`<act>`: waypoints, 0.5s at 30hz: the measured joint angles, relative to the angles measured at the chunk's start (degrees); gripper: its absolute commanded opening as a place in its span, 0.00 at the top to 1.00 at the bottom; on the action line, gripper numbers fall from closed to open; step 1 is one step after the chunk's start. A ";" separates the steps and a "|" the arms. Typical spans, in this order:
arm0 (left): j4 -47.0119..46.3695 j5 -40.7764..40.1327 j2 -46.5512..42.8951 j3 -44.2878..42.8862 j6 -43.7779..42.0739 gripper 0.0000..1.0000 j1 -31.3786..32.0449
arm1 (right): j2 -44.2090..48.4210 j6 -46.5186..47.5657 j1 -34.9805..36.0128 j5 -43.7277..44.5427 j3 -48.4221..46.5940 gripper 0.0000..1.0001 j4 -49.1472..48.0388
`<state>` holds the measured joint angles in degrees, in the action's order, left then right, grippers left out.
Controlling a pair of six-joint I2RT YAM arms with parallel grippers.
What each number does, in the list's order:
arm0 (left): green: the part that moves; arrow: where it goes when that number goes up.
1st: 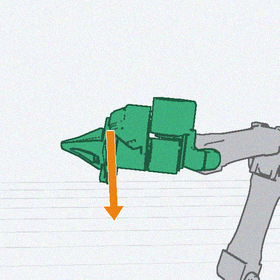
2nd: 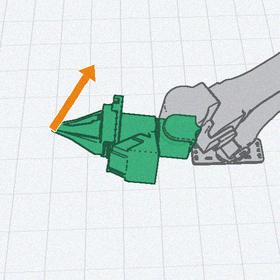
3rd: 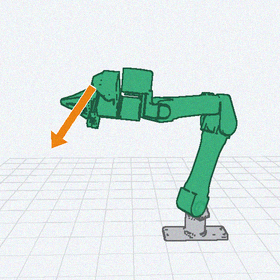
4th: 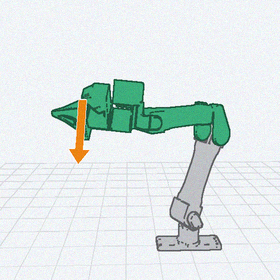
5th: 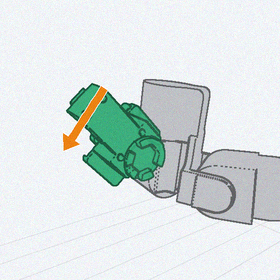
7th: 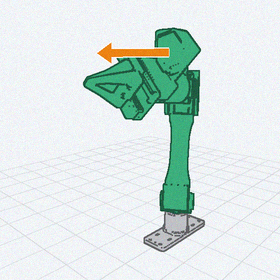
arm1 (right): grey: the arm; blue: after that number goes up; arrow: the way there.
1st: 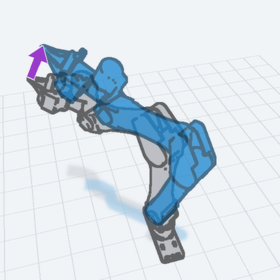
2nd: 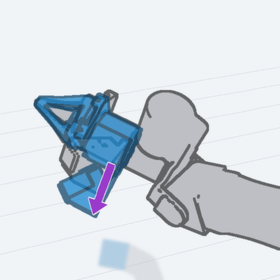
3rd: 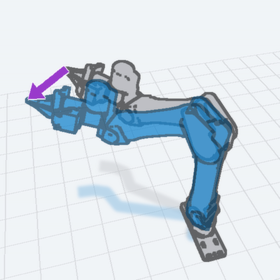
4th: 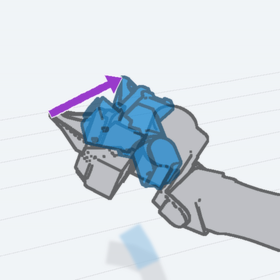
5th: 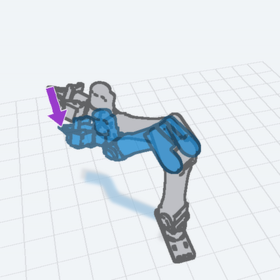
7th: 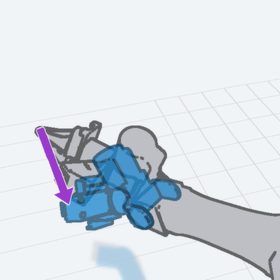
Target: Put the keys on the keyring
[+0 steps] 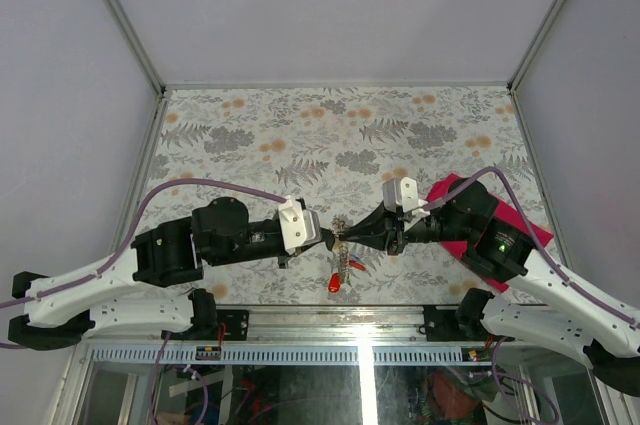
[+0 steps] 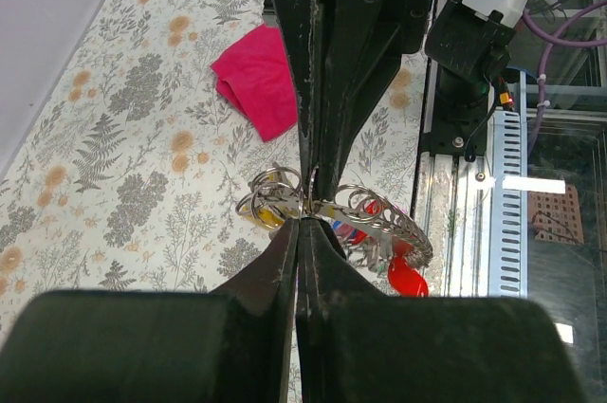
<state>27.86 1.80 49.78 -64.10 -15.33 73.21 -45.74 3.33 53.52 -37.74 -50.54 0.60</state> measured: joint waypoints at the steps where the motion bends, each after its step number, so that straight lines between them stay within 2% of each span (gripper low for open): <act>1: 0.07 0.15 0.04 -0.04 0.00 1.00 0.00 | 0.00 -0.28 0.00 0.42 0.00 0.99 -0.11; 15: 1.42 0.33 0.61 -0.79 -0.02 1.00 0.00 | -0.02 -2.38 0.00 2.80 0.00 1.00 -0.42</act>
<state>29.28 2.13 50.39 -64.88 -15.35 73.21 -45.76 0.95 53.52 -34.94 -50.54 0.19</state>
